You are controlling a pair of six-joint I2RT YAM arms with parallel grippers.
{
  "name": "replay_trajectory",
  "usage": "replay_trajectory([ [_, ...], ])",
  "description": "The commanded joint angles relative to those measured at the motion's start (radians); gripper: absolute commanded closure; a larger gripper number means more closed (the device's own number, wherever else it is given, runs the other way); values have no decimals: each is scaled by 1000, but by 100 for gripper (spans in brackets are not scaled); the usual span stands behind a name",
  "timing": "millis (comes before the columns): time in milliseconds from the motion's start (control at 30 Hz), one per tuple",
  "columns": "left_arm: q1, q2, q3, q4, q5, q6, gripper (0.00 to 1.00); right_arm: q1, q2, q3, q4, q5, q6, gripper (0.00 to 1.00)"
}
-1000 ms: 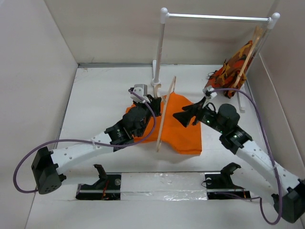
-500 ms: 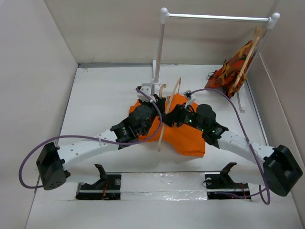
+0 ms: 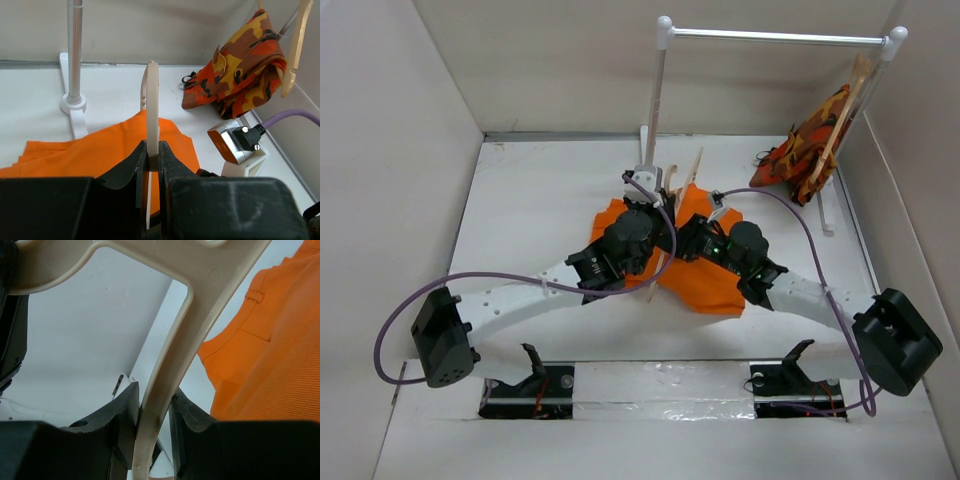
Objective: Place the trousers on the hanger
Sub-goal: Place the hanger at the clothesline.
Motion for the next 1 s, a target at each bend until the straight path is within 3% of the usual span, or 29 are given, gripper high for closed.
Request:
replay_trajectory([
  [0,-1,-6,123,230,39,16,100,43,-26,59,116,-101,-29,82],
  [33,-1,-1,141,227,45,30,95,16,-29,66,120,-105,-26,84],
  [67,-1,-2,147,224,51,35,81,2,-31,73,129,-111,-10,87],
  [200,-1,-25,153,248,99,68,56,-72,-34,97,198,-159,57,89],
  [300,-1,-45,170,247,114,99,47,-123,-33,117,209,-190,79,90],
  [600,-1,-228,75,308,67,162,43,-239,-8,227,299,-242,171,93],
  [967,18,-332,-147,321,-13,63,46,-386,159,514,293,-256,208,94],
])
